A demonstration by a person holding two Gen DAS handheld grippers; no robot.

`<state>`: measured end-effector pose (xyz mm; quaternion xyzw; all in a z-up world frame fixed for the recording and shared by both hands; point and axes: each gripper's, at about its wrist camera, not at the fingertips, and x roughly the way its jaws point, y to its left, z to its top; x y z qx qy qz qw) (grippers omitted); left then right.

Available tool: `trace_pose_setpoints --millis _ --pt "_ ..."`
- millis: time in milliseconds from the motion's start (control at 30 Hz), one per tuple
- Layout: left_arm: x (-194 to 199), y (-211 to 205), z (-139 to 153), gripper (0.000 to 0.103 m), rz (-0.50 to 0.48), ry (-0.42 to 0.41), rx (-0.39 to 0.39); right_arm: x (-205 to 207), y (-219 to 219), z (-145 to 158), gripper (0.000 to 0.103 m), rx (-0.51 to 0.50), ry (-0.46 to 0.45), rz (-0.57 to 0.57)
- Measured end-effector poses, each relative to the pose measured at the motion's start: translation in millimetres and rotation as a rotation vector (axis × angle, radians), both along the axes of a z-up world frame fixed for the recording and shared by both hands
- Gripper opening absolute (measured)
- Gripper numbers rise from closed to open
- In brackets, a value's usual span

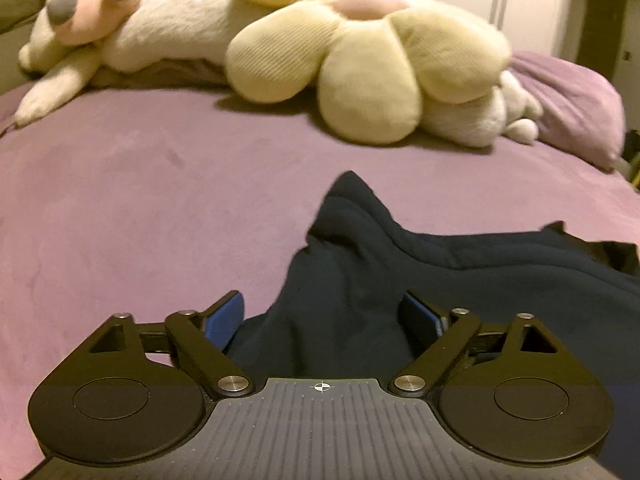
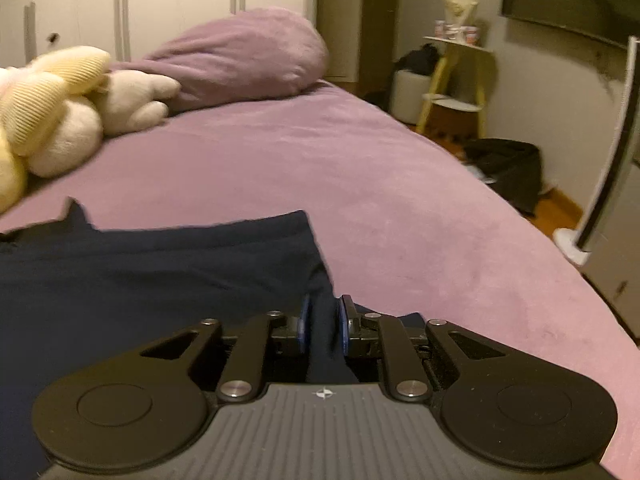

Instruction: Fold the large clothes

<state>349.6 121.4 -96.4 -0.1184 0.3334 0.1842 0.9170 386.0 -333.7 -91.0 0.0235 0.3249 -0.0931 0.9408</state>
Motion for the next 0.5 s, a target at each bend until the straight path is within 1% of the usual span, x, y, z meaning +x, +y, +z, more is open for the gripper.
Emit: trace_pose_setpoints --millis 67,100,133,167,233,267,300,367,433,500 --pt "-2 0 8 0.091 -0.004 0.007 0.004 3 -2 1 0.037 0.005 -0.017 -0.041" --pt "-6 -2 13 0.091 -0.021 0.007 0.015 4 -4 4 0.042 0.012 -0.013 -0.058" --pt "-10 -4 19 0.091 -0.043 -0.002 0.025 3 -8 7 0.045 0.026 -0.011 -0.075" --pt "-15 -8 24 0.092 -0.06 -0.019 0.03 -2 -11 13 0.046 0.042 -0.027 -0.089" --pt "-21 -21 35 0.095 -0.098 -0.059 0.01 -15 -11 30 0.048 0.039 -0.092 -0.099" --pt "-21 -28 39 0.097 -0.117 -0.071 -0.007 -25 -5 40 0.048 0.037 -0.143 -0.08" --pt "-19 -37 42 0.098 -0.134 -0.072 -0.017 -30 3 47 0.048 0.051 -0.176 -0.037" --pt "-11 -55 44 0.101 -0.169 -0.071 -0.003 -32 28 56 0.048 0.087 -0.188 0.094" --pt "-5 -72 42 0.101 -0.174 -0.058 0.057 -29 58 58 0.048 0.122 -0.179 0.243" --pt "-2 -83 41 0.101 -0.154 -0.055 0.116 -24 88 52 0.047 0.116 -0.159 0.351"
